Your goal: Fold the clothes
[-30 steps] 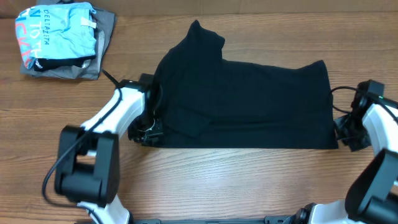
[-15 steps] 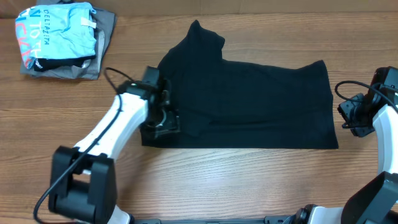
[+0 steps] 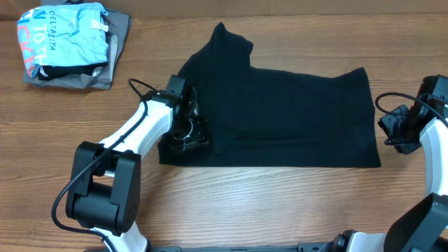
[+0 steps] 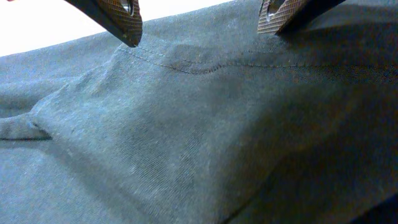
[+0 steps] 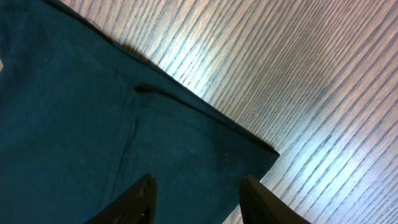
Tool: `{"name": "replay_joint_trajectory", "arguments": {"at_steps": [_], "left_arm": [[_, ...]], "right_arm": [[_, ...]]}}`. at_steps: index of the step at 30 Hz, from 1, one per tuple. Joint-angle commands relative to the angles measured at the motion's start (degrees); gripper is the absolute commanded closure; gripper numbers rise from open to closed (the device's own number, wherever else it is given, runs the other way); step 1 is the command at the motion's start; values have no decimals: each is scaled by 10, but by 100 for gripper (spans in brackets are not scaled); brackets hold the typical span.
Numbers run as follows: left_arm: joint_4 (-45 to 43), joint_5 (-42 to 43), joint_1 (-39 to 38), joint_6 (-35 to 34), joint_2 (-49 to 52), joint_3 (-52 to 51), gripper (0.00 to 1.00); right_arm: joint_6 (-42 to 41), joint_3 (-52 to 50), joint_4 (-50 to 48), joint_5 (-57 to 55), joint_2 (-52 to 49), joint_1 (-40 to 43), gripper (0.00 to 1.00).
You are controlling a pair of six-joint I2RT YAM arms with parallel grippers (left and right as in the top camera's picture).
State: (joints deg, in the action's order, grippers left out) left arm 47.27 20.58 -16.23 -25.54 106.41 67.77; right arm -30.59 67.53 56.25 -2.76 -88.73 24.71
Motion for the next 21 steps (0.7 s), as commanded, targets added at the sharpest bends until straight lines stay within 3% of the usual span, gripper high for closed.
{"name": "replay_joint_trajectory", "arguments": {"at_steps": [1,10,21], "left_arm": [[-10,-11,2,2,14,3,39],[-45,-47,2,15,20,3,40],[-76,-46,2,24,20,3,62]], "right_arm": [[7,8,0,3,4,1,54],[7,8,1,3,4,1,54],[7,7,3,3,4,1,58]]}}
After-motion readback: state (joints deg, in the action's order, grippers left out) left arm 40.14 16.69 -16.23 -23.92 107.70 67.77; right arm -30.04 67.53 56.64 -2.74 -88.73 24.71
